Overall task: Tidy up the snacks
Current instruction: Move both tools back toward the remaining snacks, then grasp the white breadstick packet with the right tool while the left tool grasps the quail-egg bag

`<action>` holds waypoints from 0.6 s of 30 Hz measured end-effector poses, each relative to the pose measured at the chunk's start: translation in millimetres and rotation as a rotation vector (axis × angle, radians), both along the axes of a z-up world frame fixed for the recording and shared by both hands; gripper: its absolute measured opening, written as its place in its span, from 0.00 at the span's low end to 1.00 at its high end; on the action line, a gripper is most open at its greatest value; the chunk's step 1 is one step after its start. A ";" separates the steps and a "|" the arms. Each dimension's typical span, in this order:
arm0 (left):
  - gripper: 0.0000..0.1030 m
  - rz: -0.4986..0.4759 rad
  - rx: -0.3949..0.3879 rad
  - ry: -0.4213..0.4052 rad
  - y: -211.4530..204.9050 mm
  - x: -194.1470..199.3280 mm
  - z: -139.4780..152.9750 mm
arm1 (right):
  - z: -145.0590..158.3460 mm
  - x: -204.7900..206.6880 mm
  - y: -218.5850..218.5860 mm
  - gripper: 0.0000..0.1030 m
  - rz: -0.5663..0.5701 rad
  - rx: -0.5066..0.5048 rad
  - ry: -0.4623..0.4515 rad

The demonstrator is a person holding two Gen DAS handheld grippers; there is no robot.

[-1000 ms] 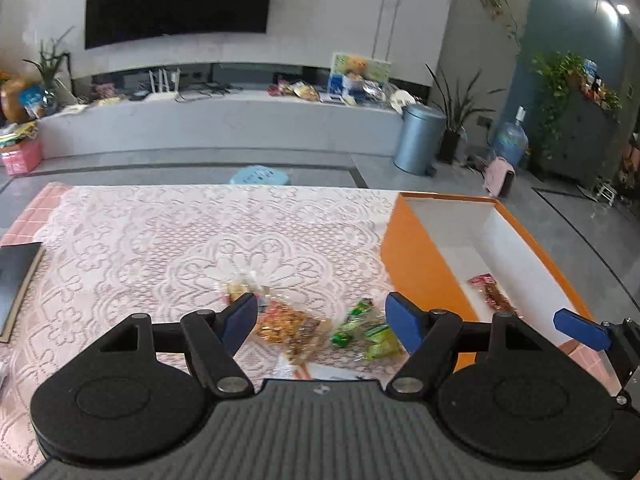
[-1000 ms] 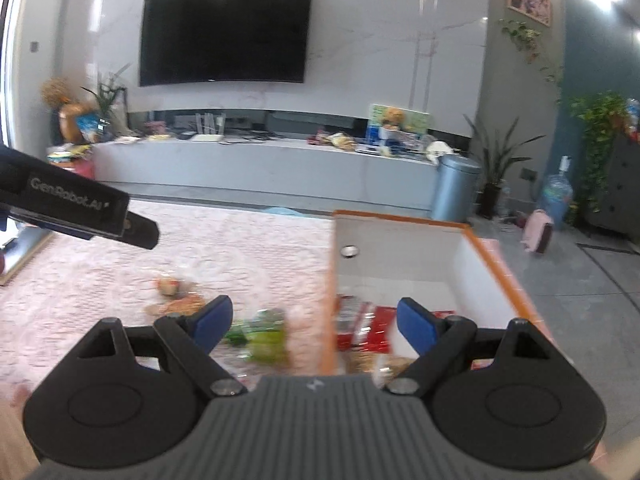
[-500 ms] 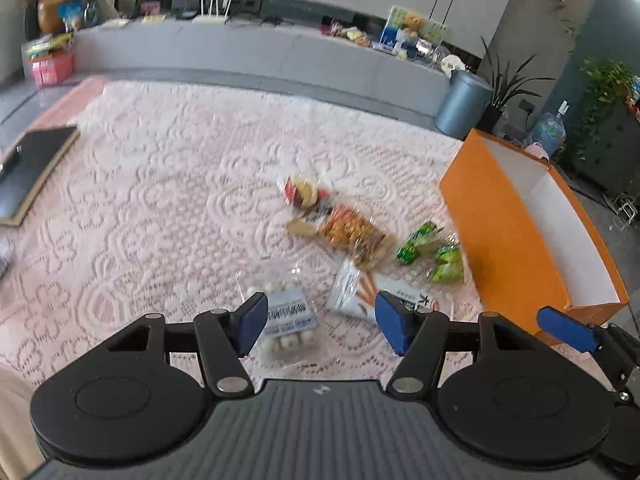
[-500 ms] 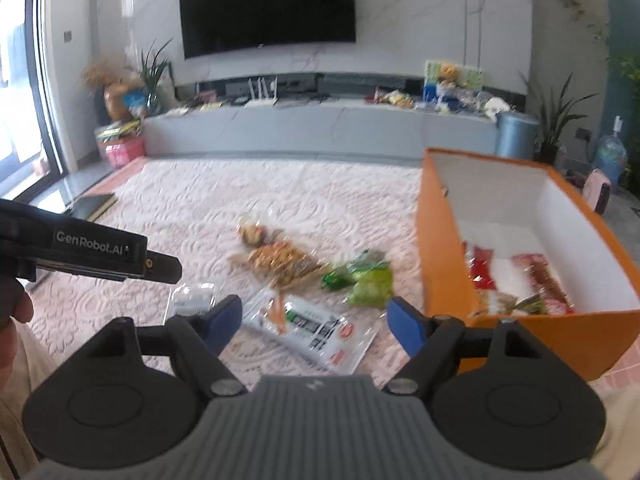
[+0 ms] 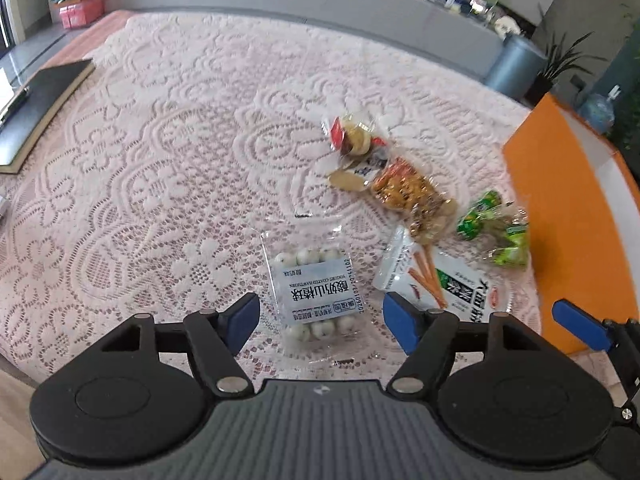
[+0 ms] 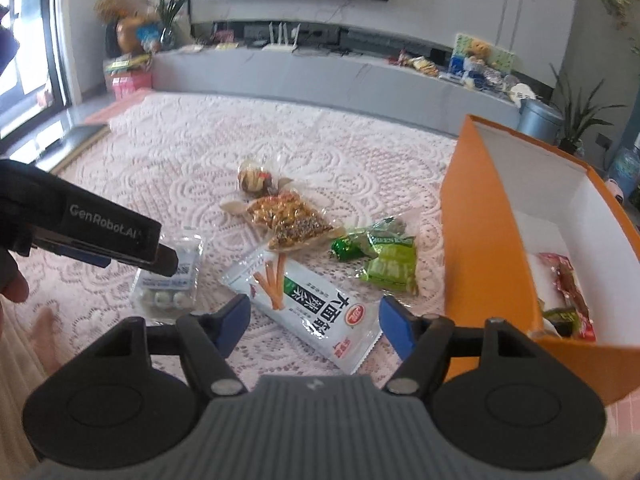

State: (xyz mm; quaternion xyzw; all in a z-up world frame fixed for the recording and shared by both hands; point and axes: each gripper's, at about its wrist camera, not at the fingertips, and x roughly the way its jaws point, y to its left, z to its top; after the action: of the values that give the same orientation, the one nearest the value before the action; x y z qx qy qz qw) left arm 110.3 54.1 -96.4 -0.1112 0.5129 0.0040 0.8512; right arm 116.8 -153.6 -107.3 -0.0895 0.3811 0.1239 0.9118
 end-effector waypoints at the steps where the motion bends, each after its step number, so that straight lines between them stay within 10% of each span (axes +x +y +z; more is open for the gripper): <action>1: 0.83 0.001 0.006 0.012 -2.0 3.7 -3.3 | -2.5 5.5 1.0 0.68 0.016 -0.009 0.012; 18: 0.85 -0.012 0.028 0.075 -7.7 30.8 -31.4 | -48.6 79.8 1.0 0.89 0.045 -0.036 0.238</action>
State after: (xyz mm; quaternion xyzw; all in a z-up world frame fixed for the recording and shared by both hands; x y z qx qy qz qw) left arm 141.2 46.4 -127.8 -0.0959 0.5451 0.0102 0.8328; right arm 196.7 -152.6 -155.9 -0.0992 0.4866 0.1474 0.8554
